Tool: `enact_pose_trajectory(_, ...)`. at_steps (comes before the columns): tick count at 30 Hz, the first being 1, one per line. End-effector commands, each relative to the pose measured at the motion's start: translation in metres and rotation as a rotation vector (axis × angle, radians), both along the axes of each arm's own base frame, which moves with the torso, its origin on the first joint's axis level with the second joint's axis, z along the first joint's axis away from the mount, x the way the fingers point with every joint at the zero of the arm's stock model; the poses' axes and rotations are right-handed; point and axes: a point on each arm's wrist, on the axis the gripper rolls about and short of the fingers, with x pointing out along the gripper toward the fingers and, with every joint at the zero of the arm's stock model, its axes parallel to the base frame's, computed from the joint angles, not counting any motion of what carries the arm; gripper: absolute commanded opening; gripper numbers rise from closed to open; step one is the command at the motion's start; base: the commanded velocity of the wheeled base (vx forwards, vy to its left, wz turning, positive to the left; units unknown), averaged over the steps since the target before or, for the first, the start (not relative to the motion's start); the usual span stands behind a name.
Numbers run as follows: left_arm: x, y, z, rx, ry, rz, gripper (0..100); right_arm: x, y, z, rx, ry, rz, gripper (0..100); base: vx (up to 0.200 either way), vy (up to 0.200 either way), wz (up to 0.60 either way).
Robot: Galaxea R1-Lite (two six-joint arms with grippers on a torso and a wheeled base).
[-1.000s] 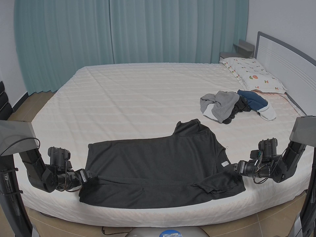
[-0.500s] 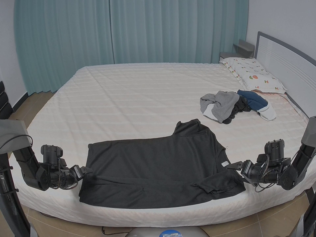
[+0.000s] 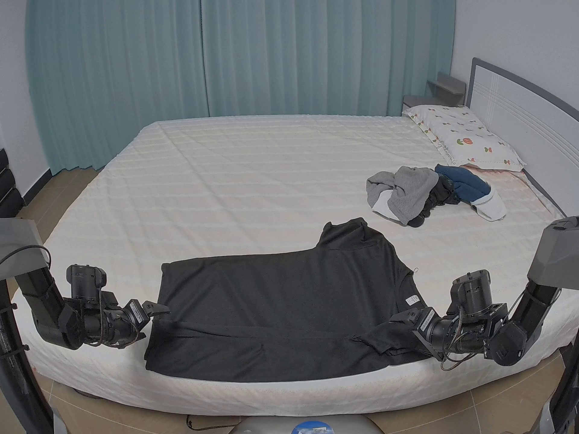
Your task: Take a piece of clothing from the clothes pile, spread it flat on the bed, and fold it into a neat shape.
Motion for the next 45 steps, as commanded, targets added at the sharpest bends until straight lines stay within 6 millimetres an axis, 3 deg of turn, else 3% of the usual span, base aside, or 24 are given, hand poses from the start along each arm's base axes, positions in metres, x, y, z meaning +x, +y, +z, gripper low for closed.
enact_pose_trajectory(1, 0.001, 0.000, -0.001, -0.002, 0.002, 0.002, 100, 0.002, 0.003, -0.011, -0.005, 0.033, -0.004, 100, 0.000, 0.000, 0.00)
enact_pose_trajectory(32, 0.002, -0.001, -0.002, 0.001, 0.004, -0.004, 100, 0.010, 0.008, -0.025, -0.023, 0.059, -0.125, 100, 0.000, 0.000, 0.00)
enact_pose_trajectory(33, 0.002, -0.001, -0.002, 0.001, 0.004, -0.004, 100, 0.010, 0.009, -0.025, -0.025, 0.058, -0.126, 0, 0.000, 0.000, 0.00)
enact_pose_trajectory(45, 0.001, -0.001, -0.002, 0.001, 0.005, -0.004, 100, 0.007, 0.008, -0.017, -0.037, 0.035, -0.142, 0, 0.000, 0.000, 0.00)
